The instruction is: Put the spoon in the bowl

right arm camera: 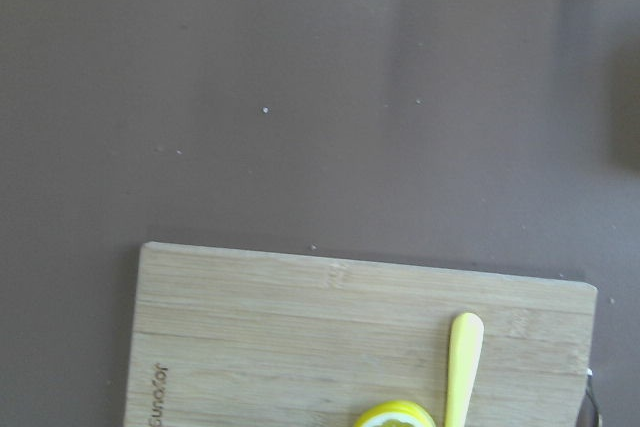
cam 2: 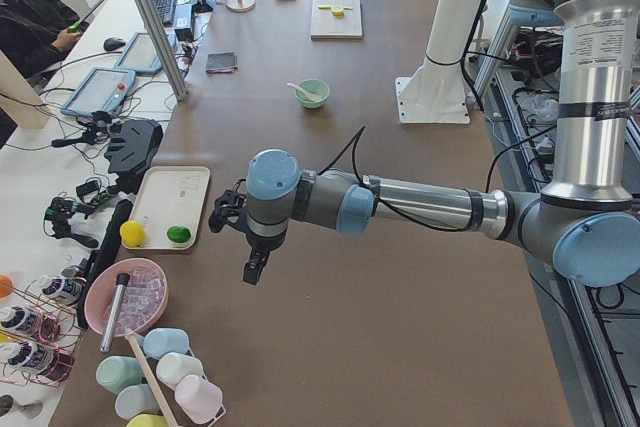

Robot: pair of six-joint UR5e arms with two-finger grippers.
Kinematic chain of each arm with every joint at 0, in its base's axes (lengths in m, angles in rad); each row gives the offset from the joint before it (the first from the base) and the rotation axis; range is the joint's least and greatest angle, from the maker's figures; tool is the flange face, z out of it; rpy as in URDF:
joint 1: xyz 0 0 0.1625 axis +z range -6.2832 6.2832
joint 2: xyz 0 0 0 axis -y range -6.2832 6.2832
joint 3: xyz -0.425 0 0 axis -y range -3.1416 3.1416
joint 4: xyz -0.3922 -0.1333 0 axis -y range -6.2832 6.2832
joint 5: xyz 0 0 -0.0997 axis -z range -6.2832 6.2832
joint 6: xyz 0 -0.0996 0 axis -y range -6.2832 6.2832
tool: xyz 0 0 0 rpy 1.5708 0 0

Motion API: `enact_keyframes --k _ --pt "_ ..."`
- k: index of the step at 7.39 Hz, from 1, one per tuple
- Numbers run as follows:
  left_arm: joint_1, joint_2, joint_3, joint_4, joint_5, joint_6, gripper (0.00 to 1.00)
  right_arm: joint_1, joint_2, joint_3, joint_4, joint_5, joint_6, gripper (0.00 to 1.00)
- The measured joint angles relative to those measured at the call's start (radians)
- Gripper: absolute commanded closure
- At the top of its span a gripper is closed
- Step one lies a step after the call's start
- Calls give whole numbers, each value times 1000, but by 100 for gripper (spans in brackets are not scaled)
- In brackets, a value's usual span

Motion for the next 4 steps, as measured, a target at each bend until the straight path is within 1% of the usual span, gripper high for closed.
enact_keyframes --k 1,2,3,4 --pt "0 3 5 0 1 0 2 87 -29 -50 0 42 -93 0" --pt "0 4 10 0 2 -1 2 173 -38 -125 1 76 -203 0" --pt "0 3 16 0 2 -3 2 235 -37 -193 2 94 -278 0" --pt "0 3 20 0 1 -8 2 272 -37 -236 2 98 -310 0"
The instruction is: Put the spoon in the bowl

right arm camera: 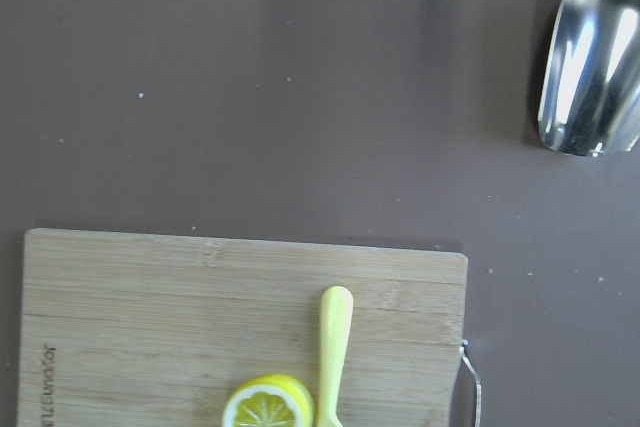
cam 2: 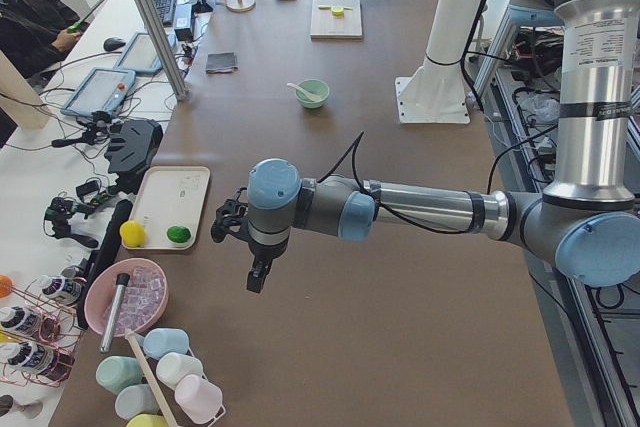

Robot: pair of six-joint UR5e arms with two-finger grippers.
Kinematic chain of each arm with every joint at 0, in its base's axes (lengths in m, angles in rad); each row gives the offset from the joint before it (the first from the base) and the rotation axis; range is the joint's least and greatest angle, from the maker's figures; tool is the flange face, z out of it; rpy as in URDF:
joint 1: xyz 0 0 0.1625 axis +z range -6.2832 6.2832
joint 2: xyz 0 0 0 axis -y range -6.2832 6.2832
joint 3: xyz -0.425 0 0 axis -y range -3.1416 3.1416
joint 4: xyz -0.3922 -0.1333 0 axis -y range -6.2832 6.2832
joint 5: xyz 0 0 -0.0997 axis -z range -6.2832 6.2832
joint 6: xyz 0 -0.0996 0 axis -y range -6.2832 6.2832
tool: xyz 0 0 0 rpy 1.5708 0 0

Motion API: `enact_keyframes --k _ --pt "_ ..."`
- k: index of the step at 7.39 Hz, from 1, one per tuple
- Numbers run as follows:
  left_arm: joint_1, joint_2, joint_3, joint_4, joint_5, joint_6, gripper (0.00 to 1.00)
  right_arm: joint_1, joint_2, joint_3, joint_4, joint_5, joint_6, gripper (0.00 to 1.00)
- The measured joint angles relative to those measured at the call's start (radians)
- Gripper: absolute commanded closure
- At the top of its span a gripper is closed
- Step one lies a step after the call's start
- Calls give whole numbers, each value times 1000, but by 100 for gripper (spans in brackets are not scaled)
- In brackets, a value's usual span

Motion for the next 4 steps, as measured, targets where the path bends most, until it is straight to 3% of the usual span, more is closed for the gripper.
enact_keyframes --k 4 --pt "0 -2 0 0 -4 -6 2 75 -29 -37 0 -2 -11 0"
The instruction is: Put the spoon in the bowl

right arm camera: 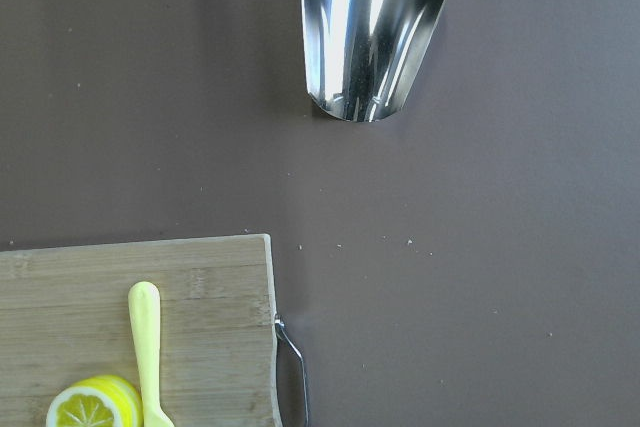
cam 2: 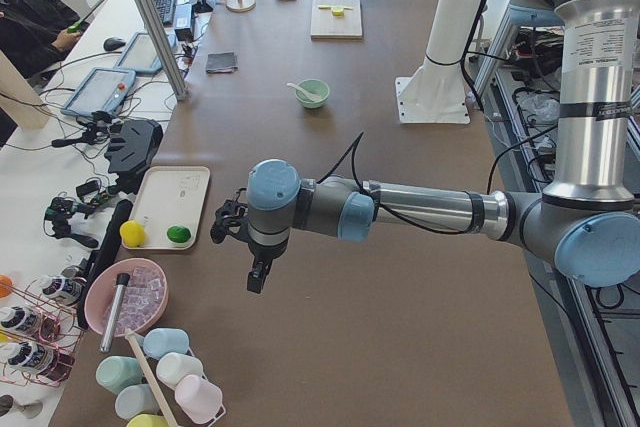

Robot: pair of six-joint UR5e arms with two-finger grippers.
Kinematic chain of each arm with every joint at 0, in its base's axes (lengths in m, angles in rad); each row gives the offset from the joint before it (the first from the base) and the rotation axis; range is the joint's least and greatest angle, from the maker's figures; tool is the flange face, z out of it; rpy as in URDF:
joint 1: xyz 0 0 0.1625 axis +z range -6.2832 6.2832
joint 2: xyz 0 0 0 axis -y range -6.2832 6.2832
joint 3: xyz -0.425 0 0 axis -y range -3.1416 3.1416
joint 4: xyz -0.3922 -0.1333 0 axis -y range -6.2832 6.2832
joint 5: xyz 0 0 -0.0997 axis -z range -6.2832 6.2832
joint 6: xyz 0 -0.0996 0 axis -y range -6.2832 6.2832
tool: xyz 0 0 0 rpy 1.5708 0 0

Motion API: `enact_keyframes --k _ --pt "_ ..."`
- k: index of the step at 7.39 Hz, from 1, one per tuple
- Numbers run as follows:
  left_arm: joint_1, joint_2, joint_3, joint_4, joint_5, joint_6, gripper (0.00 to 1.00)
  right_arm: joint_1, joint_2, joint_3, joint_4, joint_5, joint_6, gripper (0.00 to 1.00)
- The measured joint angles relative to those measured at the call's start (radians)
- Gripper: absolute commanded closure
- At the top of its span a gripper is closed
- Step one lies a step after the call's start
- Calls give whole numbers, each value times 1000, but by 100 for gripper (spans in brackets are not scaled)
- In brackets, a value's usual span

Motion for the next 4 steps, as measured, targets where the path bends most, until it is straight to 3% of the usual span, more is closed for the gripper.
enact_keyframes --k 4 --pt "0 0 -1 1 0 0 2 9 -2 6 0 4 4 0"
